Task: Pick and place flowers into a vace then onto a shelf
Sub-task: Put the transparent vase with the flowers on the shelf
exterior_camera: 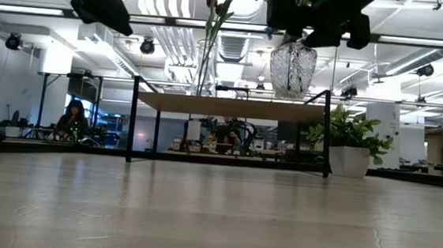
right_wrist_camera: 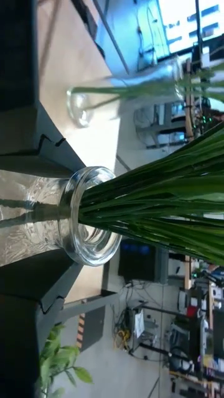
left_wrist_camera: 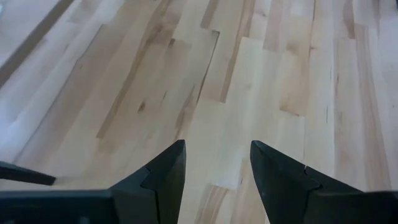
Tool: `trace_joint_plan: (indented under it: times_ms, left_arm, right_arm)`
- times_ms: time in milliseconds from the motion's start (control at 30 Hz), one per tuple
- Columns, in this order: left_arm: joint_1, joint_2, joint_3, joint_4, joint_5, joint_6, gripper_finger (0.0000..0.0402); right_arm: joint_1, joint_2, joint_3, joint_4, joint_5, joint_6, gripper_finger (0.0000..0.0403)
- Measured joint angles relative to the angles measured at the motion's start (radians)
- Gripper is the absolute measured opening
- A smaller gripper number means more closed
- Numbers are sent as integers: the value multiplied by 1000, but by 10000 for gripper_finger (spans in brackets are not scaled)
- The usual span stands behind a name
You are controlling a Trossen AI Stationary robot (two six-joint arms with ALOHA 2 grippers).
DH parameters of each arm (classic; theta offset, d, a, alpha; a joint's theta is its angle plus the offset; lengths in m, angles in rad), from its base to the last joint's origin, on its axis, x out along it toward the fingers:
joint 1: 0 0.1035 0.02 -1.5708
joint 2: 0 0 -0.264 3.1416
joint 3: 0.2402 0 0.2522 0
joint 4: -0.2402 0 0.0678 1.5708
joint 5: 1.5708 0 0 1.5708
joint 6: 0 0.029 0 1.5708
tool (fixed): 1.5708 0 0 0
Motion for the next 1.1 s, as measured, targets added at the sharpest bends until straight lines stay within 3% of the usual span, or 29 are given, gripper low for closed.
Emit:
trace_joint_plan:
  times_ms: [200,500,800,1100]
  left_arm:
    - [0,-60,-30,5,0,0,164]
    - [0,-117,-68,2,0,-19,164]
    - [0,-124,-68,2,0,1,164]
    - [1,-126,-68,-6,0,3,164]
  right_arm:
    - [-60,0,16,40,-35,-33,164]
    - [-150,0,13,255,-102,-261,164]
    - [-225,47,11,341,-177,-280,164]
    - [-245,69,19,387,-184,-349,164]
